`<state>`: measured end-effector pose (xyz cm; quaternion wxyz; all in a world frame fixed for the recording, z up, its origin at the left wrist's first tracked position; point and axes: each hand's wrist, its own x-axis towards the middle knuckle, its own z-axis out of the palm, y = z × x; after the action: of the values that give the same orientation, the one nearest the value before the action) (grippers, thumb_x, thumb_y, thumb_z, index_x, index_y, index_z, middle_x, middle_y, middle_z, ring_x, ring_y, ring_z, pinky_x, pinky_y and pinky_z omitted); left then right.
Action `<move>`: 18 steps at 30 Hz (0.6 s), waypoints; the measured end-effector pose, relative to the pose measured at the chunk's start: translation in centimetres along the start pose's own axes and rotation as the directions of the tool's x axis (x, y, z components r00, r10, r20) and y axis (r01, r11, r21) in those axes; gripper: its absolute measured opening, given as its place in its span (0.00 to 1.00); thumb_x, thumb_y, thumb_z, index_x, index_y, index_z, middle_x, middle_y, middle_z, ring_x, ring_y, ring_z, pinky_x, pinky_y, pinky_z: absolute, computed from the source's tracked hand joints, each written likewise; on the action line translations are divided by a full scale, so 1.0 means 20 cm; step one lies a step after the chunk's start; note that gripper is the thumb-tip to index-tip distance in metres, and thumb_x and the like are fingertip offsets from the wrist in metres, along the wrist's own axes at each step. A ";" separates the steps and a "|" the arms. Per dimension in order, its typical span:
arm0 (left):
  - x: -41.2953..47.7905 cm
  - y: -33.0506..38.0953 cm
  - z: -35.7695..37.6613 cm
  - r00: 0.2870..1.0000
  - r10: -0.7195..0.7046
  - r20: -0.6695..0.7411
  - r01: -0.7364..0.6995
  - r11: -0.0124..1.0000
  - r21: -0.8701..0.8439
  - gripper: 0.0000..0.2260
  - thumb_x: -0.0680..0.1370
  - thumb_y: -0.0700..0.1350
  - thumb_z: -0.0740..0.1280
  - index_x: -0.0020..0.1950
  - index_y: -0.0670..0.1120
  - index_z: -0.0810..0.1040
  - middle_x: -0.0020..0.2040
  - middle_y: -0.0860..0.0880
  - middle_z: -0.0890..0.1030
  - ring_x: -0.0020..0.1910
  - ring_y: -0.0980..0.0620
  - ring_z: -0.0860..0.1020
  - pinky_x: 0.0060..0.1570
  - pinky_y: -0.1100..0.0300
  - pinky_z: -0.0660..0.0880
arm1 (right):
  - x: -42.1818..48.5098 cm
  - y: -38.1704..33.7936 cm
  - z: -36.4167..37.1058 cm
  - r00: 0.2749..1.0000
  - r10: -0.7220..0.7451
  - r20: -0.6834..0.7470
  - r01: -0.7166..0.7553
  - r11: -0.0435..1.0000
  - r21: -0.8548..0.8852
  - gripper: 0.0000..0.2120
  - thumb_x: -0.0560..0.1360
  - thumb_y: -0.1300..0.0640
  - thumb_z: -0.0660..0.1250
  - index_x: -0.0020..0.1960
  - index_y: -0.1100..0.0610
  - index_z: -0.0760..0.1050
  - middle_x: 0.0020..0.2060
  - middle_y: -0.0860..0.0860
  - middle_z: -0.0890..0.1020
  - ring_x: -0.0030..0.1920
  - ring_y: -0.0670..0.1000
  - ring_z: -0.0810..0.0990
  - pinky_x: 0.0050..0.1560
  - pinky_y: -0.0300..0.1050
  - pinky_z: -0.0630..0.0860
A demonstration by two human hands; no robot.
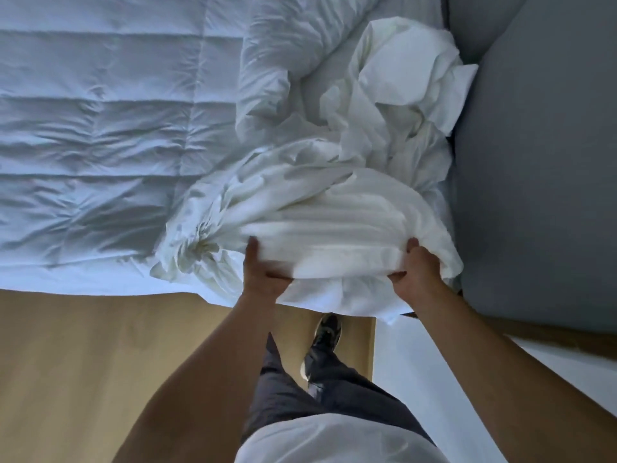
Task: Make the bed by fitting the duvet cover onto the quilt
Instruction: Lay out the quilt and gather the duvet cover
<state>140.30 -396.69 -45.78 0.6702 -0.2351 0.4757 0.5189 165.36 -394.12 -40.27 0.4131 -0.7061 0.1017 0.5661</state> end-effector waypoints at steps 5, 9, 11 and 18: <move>0.06 0.10 0.04 1.000 -0.015 0.010 0.015 0.999 0.042 0.07 0.80 0.47 0.69 0.51 0.44 0.81 0.47 0.48 0.82 0.43 0.49 0.82 0.56 0.52 0.81 | -0.04 0.12 0.10 0.997 -0.003 0.079 -0.012 0.981 0.194 0.27 0.75 0.38 0.69 0.69 0.50 0.72 0.64 0.53 0.79 0.60 0.57 0.79 0.53 0.56 0.80; 0.04 0.12 0.01 1.000 -0.001 0.017 -0.002 0.982 0.188 0.14 0.81 0.45 0.67 0.64 0.41 0.79 0.53 0.43 0.82 0.51 0.46 0.82 0.63 0.50 0.77 | -0.24 0.50 0.35 0.939 0.251 0.237 -0.245 0.968 -0.055 0.50 0.55 0.21 0.70 0.69 0.48 0.71 0.63 0.51 0.76 0.65 0.56 0.75 0.67 0.57 0.71; 0.01 0.15 -0.04 0.999 -0.048 -0.012 0.049 0.955 0.293 0.17 0.79 0.47 0.70 0.63 0.38 0.81 0.56 0.43 0.84 0.54 0.44 0.84 0.58 0.49 0.80 | -0.33 0.66 0.53 0.872 0.319 0.372 -0.288 0.948 -0.138 0.48 0.55 0.23 0.73 0.66 0.51 0.76 0.60 0.52 0.82 0.62 0.56 0.80 0.63 0.52 0.75; 0.02 0.63 -0.44 0.963 -0.183 -0.200 0.270 0.701 0.660 0.39 0.67 0.73 0.71 0.57 0.39 0.81 0.54 0.44 0.85 0.52 0.44 0.83 0.54 0.48 0.81 | -0.21 0.75 0.91 0.979 -0.168 -0.118 0.074 0.823 -0.563 0.34 0.76 0.49 0.71 0.76 0.55 0.59 0.70 0.53 0.71 0.71 0.55 0.72 0.69 0.49 0.70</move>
<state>125.15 -399.23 -47.75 0.7387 -0.0599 0.6388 0.2066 141.66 -392.34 -43.91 0.2155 -0.8443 -0.0790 0.4842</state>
